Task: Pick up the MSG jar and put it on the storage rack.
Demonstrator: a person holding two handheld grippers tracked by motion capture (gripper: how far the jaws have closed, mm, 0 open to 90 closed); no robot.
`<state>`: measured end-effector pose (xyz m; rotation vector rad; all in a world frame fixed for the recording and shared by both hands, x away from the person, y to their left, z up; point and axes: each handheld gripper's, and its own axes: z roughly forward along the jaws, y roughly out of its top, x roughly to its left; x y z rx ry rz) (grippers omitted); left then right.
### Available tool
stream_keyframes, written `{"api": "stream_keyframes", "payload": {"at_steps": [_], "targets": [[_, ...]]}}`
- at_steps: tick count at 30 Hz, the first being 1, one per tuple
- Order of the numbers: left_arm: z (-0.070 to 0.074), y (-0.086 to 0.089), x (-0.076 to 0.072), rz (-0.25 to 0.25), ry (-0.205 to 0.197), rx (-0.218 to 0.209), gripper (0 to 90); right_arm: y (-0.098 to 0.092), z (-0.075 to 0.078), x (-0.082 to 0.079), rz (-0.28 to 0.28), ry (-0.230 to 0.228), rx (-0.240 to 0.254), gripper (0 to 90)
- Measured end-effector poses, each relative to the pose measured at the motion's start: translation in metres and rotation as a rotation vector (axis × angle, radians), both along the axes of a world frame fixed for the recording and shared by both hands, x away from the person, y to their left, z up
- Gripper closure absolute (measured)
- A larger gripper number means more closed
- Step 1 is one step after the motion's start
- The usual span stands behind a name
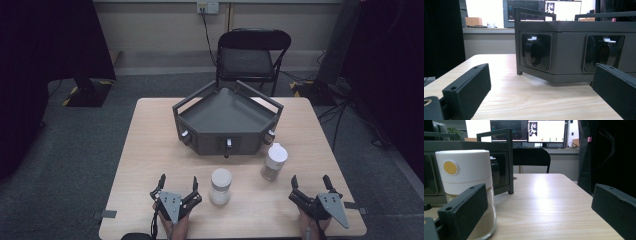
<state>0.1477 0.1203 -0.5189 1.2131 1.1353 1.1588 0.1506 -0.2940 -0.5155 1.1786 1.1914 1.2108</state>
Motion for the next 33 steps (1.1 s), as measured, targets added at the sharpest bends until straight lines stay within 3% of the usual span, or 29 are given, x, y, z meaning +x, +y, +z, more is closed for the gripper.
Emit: {"api": "stream_keyframes", "payload": {"at_steps": [33], "targets": [[0.0002, -0.0009, 0.0, 0.005, 0.001, 0.0, 0.3, 0.0003, 0.0001, 0.0, -0.002, 0.001, 0.0, 0.0]]}}
